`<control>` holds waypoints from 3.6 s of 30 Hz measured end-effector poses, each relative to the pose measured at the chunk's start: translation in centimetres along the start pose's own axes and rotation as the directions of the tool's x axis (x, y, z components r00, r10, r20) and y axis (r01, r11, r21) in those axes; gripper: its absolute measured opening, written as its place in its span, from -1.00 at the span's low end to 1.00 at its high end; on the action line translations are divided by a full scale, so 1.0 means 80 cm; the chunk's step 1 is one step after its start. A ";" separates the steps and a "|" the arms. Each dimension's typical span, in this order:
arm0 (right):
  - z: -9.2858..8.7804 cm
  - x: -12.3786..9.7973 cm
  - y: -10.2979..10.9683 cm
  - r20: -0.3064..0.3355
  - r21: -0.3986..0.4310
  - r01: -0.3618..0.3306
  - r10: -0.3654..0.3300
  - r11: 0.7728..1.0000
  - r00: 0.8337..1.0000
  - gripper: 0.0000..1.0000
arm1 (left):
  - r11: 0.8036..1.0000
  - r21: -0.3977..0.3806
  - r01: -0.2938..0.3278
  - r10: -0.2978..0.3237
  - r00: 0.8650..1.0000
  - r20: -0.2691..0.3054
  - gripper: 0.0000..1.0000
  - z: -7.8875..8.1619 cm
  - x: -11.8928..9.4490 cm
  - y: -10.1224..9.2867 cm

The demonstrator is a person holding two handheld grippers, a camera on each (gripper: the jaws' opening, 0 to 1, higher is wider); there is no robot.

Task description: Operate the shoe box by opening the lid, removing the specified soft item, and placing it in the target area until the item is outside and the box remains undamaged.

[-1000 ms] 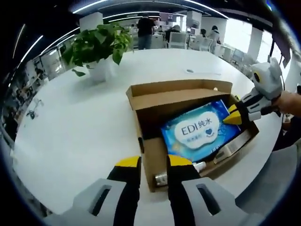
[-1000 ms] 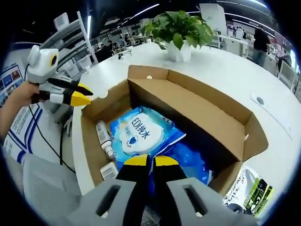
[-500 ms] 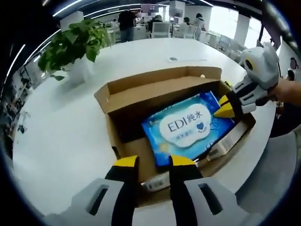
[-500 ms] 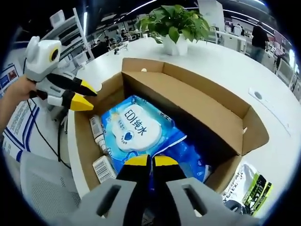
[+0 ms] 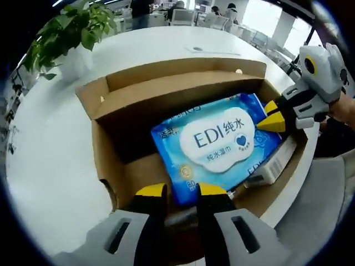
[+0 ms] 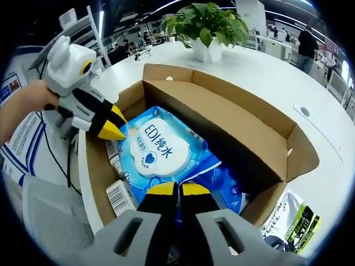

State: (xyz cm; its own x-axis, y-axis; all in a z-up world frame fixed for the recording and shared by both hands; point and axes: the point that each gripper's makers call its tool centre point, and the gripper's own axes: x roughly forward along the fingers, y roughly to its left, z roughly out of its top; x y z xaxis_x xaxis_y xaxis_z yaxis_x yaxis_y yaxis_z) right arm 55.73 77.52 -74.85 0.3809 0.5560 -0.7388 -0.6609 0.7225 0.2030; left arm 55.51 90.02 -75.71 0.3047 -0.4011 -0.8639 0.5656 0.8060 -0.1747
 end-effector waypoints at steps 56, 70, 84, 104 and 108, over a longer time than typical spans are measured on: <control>0.018 -0.090 -0.025 0.148 0.172 0.000 -0.026 0.985 0.989 -1.00 | 0.995 -0.099 0.029 -0.009 0.979 0.205 -1.00 0.063 -0.051 -0.053; 0.002 -0.141 -0.065 0.168 0.211 0.039 -0.075 0.977 0.983 -1.00 | 0.993 -0.072 0.090 -0.068 0.962 0.263 -1.00 0.104 -0.048 -0.108; -0.025 -0.180 -0.104 0.157 0.253 0.081 -0.124 0.964 0.980 -1.00 | 0.989 -0.042 0.144 -0.126 0.950 0.286 -1.00 0.133 -0.035 -0.161; -0.072 -0.231 -0.159 0.138 0.300 0.157 -0.206 0.941 0.969 -1.00 | 0.979 0.028 0.202 -0.200 0.930 0.307 -1.00 0.173 -0.010 -0.238; -0.083 -0.241 -0.170 0.129 0.313 0.176 -0.226 0.933 0.966 -1.00 | 0.975 0.049 0.216 -0.221 0.926 0.305 -1.00 0.180 -0.003 -0.254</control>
State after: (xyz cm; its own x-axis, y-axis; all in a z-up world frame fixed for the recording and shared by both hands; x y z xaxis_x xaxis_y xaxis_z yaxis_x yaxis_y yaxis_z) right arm 53.11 54.22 -67.68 0.6003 0.4269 -0.6763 -0.3472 0.9009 0.2604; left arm 55.03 67.48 -65.17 0.3915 -0.6823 -0.6174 0.6549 0.6779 -0.3339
